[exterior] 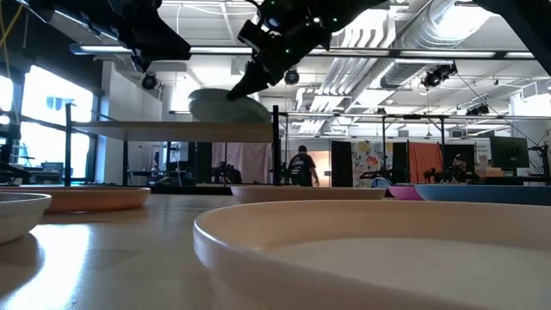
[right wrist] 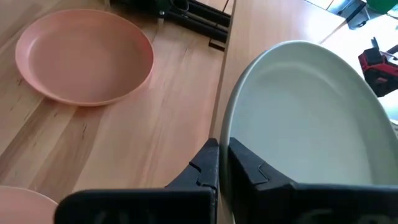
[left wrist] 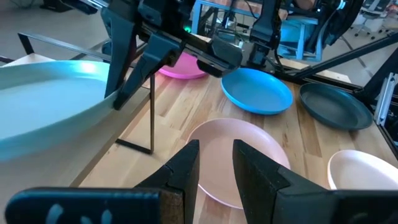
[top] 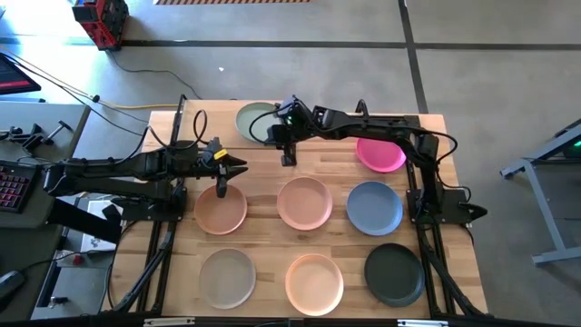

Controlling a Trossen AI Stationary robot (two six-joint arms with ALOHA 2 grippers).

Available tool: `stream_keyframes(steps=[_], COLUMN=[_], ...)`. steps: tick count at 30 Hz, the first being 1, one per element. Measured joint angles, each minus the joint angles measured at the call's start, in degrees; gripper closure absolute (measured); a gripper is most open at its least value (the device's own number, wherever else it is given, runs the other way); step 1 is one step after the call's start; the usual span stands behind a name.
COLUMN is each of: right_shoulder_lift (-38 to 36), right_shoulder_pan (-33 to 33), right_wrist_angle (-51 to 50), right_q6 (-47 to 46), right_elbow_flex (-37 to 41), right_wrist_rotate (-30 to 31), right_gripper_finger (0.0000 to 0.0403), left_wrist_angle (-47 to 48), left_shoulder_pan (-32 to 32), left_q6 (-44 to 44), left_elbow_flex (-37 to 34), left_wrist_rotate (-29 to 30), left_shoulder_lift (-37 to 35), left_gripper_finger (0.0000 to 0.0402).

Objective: Place and stack plates onto a shelf
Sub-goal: Put the blue plate on the shelf

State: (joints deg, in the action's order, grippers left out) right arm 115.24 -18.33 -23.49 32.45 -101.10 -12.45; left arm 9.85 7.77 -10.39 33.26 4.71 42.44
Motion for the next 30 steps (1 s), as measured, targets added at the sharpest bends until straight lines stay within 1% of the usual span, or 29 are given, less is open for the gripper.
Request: stream_keyframes(steps=[4, 8, 12, 30], right_shoulder_lift=[0.0, 0.0, 0.0, 0.0], right_shoulder_pan=[0.0, 0.07, 0.07, 0.11], right_wrist_angle=[-0.99, -1.96, -2.14, -2.96], right_q6=[0.49, 2.2, 3.57, 3.6], right_elbow_flex=[0.0, 0.0, 0.0, 0.0], right_wrist_rotate=[0.21, 2.4, 2.45, 2.45], right_gripper_finger=[0.0403, 0.0403, 0.0403, 0.0402], left_wrist_angle=[-0.02, -0.04, -0.04, -0.07], left_shoulder_pan=[0.0, 0.0, 0.0, 0.0], left_q6=[-0.02, -0.02, -0.04, -0.09], left_elbow_flex=[0.0, 0.0, 0.0, 0.0], left_wrist_rotate=[-0.01, -0.02, -0.02, -0.02], left_shoulder_lift=[0.0, 0.0, 0.0, 0.0], left_gripper_finger=[0.0316, 0.0316, 0.0316, 0.0316])
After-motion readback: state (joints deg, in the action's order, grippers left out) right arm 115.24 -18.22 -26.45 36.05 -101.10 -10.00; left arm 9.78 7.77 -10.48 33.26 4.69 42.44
